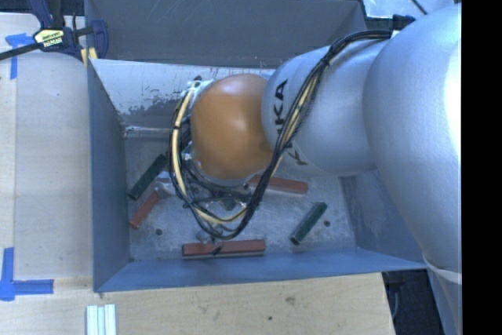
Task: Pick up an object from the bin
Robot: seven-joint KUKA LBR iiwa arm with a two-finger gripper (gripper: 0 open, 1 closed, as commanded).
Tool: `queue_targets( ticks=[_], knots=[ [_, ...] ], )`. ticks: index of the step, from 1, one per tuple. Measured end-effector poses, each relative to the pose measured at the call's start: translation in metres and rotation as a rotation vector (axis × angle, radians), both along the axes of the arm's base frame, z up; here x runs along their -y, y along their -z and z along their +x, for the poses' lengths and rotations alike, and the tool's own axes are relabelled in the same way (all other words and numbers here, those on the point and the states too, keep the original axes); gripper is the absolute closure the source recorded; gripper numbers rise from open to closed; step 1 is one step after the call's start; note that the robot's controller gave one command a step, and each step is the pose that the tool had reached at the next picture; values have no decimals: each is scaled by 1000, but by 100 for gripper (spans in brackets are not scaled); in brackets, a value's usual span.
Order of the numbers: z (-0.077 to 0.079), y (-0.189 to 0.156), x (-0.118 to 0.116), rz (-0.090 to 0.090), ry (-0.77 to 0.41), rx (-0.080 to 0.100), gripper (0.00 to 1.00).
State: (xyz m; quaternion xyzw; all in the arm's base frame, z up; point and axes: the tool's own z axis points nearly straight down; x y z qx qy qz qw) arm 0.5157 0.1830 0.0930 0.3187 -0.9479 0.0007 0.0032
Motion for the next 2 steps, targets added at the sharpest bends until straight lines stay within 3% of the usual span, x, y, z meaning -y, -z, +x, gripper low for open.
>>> queue_targets(
  ticks=[1, 2],
  knots=[
    [31, -20, -22, 9, -174, 21, 0],
    [31, 3, -52, 7, 65, 8, 0]
  ],
)
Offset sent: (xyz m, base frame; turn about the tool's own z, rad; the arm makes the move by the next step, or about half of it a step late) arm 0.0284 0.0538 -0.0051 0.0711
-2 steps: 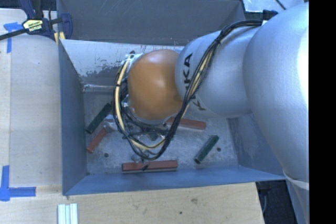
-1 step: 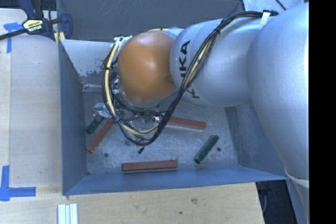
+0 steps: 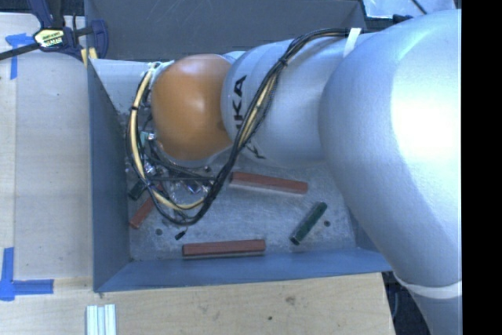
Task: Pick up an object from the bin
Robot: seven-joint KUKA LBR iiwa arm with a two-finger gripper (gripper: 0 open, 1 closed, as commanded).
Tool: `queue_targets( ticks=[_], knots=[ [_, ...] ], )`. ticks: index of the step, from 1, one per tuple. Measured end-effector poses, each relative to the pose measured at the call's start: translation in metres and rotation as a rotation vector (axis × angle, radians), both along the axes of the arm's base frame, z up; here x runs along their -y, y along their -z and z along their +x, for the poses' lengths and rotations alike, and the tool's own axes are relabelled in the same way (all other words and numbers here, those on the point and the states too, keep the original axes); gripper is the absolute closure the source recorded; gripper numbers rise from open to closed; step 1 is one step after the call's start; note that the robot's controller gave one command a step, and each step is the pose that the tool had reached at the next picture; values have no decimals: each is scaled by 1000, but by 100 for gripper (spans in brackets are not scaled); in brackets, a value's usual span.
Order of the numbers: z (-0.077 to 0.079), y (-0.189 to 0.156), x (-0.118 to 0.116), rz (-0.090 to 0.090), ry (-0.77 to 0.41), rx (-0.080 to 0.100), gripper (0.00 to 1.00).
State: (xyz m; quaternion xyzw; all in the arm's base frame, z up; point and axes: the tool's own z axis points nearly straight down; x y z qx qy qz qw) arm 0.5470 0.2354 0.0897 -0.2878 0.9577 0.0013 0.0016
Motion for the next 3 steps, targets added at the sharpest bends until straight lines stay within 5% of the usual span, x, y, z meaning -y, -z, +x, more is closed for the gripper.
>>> queue_targets(
  ticks=[1, 2, 3],
  knots=[
    [28, 11, -4, -3, -337, 3, 100],
    [28, 11, -4, -3, -337, 2, 100],
    [74, -122, 2, -2, -360, 1, 100]
  ],
)
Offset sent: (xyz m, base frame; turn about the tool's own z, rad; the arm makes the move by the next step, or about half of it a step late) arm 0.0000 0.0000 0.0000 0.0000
